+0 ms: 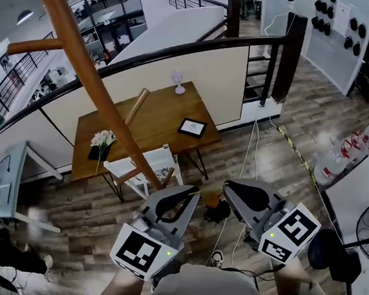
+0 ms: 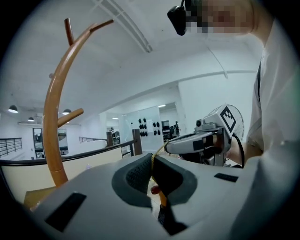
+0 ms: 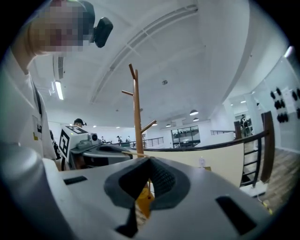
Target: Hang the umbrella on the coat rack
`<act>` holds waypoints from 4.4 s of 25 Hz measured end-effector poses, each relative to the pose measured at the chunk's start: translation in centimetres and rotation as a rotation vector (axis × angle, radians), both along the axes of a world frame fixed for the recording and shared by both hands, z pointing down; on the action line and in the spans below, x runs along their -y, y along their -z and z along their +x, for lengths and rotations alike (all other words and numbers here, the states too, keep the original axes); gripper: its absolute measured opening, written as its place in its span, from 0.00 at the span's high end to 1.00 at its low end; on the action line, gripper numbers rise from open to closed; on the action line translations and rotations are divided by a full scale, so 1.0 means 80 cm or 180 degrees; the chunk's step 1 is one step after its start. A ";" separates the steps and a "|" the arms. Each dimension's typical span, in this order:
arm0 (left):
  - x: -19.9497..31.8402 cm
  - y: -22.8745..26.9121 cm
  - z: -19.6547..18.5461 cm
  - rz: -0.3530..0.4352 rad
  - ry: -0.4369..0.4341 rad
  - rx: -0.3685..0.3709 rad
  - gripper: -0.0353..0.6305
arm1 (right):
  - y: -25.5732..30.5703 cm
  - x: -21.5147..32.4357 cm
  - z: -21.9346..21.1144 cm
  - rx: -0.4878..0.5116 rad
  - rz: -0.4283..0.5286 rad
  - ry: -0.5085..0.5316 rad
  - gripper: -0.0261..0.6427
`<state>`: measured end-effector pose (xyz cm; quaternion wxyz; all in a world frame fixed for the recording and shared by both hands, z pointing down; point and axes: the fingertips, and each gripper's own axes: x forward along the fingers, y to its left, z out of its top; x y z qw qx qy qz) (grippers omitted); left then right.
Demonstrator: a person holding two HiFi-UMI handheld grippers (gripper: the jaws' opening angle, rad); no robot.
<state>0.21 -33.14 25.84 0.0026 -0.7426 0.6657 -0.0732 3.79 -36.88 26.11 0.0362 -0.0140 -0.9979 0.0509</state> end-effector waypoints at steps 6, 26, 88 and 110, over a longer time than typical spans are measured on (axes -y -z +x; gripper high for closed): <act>-0.005 0.001 -0.006 0.0040 0.0378 -0.0001 0.95 | -0.007 -0.001 -0.009 -0.0011 -0.0032 0.0368 0.95; -0.083 -0.078 -0.056 -0.0397 0.0699 -0.0259 0.95 | -0.084 -0.072 -0.069 -0.0393 -0.0320 0.0555 0.95; -0.032 -0.601 -0.202 -0.1675 0.1247 -0.1182 0.94 | -0.603 -0.048 -0.243 -0.1808 -0.0965 0.0548 0.91; -0.115 -0.357 -0.220 -0.1128 0.1243 -0.0811 0.93 | -0.324 0.008 -0.181 -0.1203 -0.0742 -0.0285 0.93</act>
